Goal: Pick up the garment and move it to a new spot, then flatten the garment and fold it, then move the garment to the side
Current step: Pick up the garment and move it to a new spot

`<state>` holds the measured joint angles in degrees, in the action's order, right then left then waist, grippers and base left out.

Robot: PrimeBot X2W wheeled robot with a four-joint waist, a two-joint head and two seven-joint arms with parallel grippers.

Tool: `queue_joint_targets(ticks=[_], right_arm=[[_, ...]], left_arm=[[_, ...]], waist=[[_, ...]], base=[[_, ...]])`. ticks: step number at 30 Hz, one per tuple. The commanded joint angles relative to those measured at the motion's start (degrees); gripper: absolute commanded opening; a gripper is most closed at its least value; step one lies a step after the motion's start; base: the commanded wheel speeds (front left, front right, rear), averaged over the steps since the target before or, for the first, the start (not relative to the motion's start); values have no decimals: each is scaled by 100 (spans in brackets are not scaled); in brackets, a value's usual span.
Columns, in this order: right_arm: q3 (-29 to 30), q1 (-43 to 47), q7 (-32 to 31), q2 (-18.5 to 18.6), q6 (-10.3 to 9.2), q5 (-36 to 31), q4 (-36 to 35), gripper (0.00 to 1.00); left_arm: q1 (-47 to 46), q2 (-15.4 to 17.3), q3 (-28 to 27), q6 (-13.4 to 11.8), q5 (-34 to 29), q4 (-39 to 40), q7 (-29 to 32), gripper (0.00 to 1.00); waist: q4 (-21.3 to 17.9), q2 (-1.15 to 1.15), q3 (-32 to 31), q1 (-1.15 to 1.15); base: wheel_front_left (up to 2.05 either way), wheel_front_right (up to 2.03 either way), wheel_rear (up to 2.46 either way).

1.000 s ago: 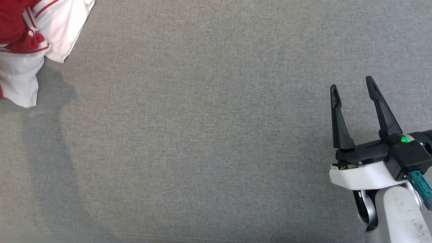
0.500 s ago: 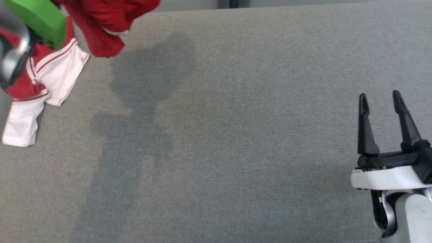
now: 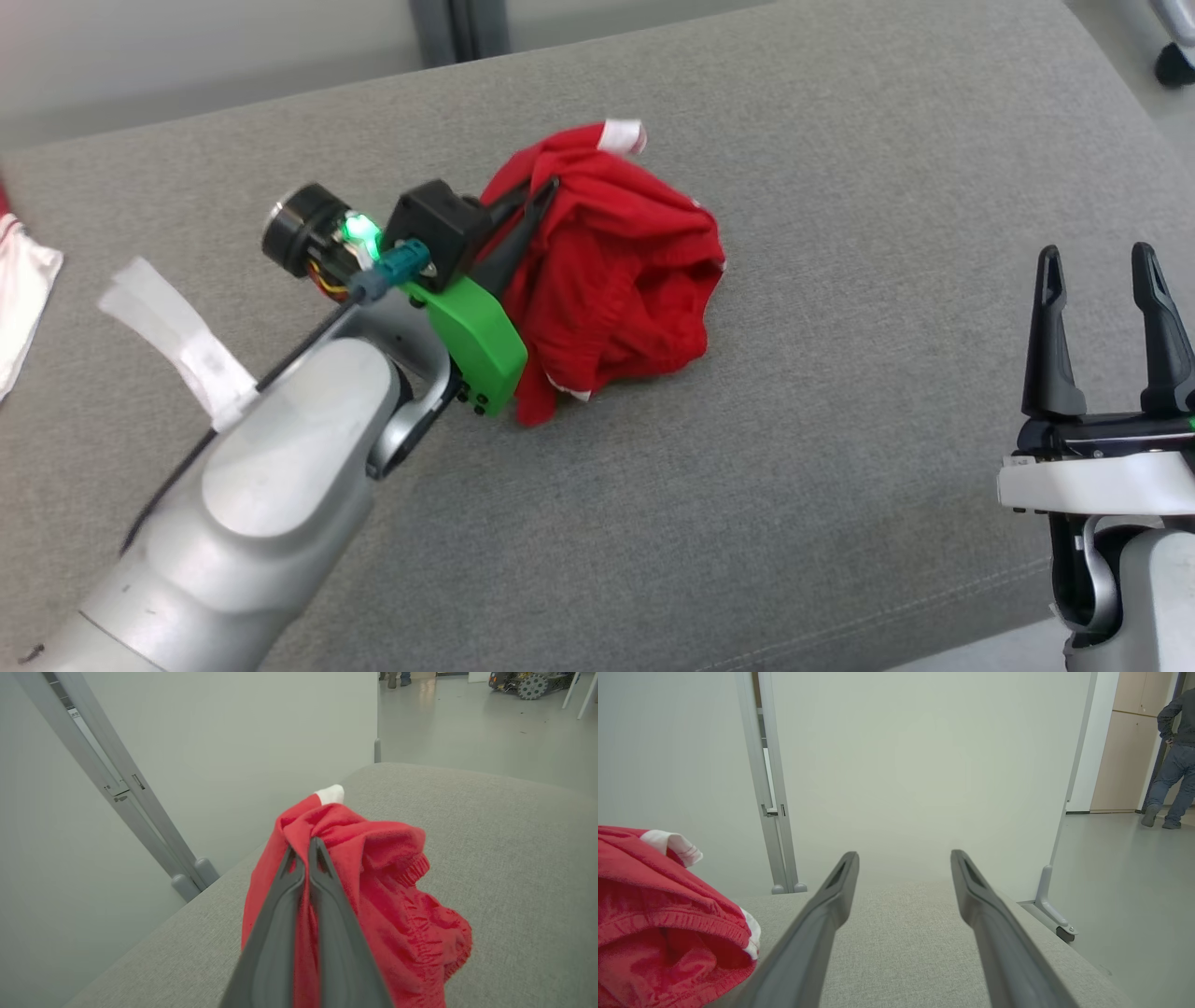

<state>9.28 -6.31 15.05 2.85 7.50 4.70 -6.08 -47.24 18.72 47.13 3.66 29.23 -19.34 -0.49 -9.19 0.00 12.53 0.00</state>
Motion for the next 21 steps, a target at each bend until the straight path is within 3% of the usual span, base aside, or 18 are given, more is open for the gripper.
queue_joint_targets(ticks=[1, 6, 7, 8, 9, 10, 11, 21], right_arm=[[-51, -108, 20, 6, -2, 61, 9, 100], [-204, -136, 20, 7, -2, 142, 38, 100], [-261, -130, 20, 5, -2, 157, 50, 100], [-311, -127, 20, 6, -2, 163, 60, 100], [-381, -125, 20, 5, -2, 171, 80, 100], [-416, -122, 20, 8, -2, 175, 99, 100], [-455, -114, 20, 10, -2, 178, 120, 100], [-704, -91, 20, 9, -2, 94, 341, 100]], left_arm=[[146, -67, 19, -79, 54, -198, -126, 0], [552, -459, 99, -289, 64, -957, -613, 0], [619, -546, 93, -314, 96, -1077, -711, 5], [651, -590, 88, -330, 104, -1180, -801, 35], [691, -626, 90, -340, 110, -1291, -904, 58], [725, -660, 102, -344, 108, -1381, -975, 91], [758, -722, 103, -376, 104, -1467, -1059, 100], [903, -909, -257, -508, 214, -1516, -1440, 100]], waist=[[-348, 0, 278, 0], [-509, 0, 381, 0], [-512, 0, 386, 0], [-508, 0, 389, 0], [-495, 0, 384, 0], [-478, 0, 370, 0], [-443, 0, 344, 0], [49, 0, -147, 0]], base=[[0, 0, 0], [0, 0, 0], [0, 0, 0], [0, 0, 0], [0, 0, 0], [0, 0, 0], [0, 0, 0], [0, 0, 0]])
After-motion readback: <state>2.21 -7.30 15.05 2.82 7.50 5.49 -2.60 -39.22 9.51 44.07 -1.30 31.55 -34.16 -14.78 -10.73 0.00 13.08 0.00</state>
